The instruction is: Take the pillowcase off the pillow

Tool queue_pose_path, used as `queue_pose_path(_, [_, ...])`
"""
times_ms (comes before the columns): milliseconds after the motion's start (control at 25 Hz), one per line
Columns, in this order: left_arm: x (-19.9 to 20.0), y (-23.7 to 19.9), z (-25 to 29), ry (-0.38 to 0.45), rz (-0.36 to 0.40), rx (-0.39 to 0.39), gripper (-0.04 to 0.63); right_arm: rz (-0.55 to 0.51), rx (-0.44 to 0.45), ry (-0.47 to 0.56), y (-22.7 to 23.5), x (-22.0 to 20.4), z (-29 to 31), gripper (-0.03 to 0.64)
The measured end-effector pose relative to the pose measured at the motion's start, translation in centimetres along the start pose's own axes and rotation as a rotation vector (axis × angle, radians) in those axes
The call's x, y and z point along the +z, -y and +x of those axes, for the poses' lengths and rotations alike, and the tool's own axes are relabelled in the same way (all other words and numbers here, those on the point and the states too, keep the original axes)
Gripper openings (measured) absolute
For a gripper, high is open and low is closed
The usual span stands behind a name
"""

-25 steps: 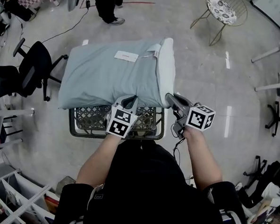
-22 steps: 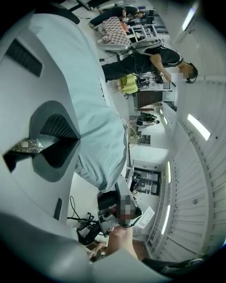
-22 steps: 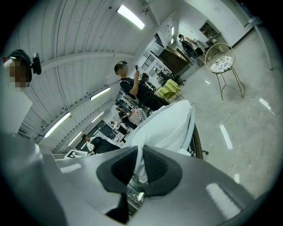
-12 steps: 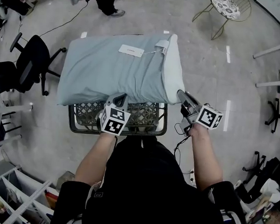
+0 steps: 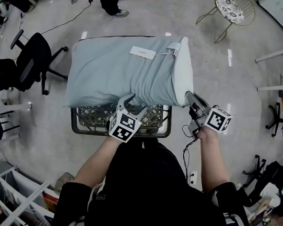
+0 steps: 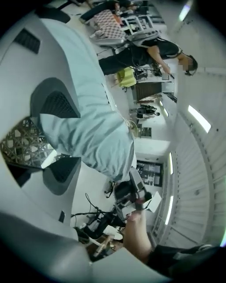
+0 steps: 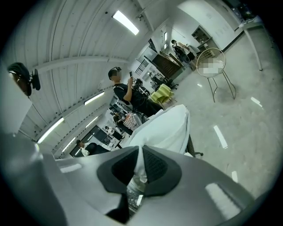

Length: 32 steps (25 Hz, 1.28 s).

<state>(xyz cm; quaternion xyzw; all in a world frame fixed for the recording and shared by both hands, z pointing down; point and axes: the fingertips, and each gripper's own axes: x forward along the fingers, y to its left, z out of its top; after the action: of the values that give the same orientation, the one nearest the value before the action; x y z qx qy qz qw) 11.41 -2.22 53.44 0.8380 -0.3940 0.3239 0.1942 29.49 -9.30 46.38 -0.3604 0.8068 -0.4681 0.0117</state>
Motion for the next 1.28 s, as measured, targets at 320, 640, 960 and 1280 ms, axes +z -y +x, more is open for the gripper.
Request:
queue_pose_path(320, [-0.2, -1.3, 3.6, -0.021, 0.038, 0.028, 0.325, 0.024, -0.047, -0.011, -0.2, -1.7, -0.2, 0.031])
queue_pose_path(640, [-0.5, -1.0, 2.7, 0.016, -0.026, -0.092, 0.118, 0.044, -0.075, -0.001, 1.0, -2.1, -0.5, 0.031])
queue_pose_path(960, [-0.3, -2.0, 0.5, -0.012, -0.014, -0.075, 0.011, 0.075, -0.050, 0.038, -0.3, -1.1, -1.7, 0.032])
queue_pose_path(1280, [-2.3, -4.7, -1.3, -0.055, 0.023, -0.011, 0.008, 0.082, -0.045, 0.038, 0.7, -0.2, -1.8, 0.031])
